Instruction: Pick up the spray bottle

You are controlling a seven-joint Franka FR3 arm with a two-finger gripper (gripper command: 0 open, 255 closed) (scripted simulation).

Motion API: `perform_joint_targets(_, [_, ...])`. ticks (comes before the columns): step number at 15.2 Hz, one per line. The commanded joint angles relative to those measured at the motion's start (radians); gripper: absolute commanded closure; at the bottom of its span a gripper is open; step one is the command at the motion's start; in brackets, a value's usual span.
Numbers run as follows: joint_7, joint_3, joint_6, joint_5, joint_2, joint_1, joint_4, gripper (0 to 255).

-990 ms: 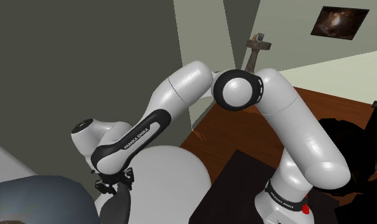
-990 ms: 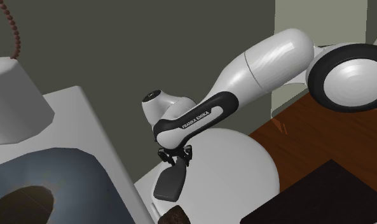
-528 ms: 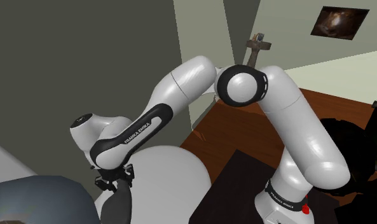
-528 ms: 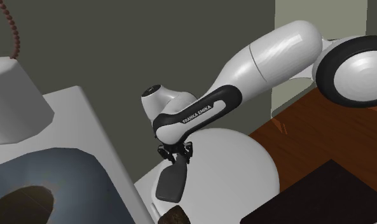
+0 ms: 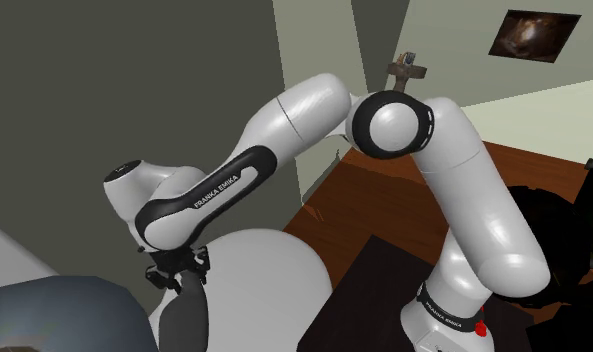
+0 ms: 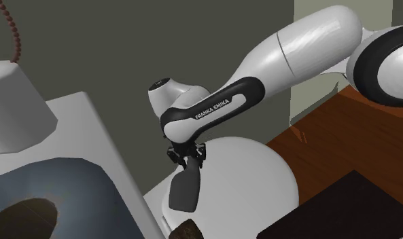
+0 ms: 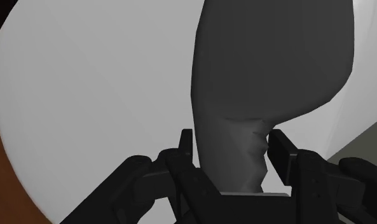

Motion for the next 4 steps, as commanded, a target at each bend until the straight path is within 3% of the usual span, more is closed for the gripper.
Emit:
perform_joint_targets(1, [-0.002, 0.005, -0.017, 0.006, -0.02, -0.003, -0.003, 255])
perform_joint_targets(4, [-0.004, 0.007, -0.026, 0.009, -0.029, -0.005, -0.003, 255])
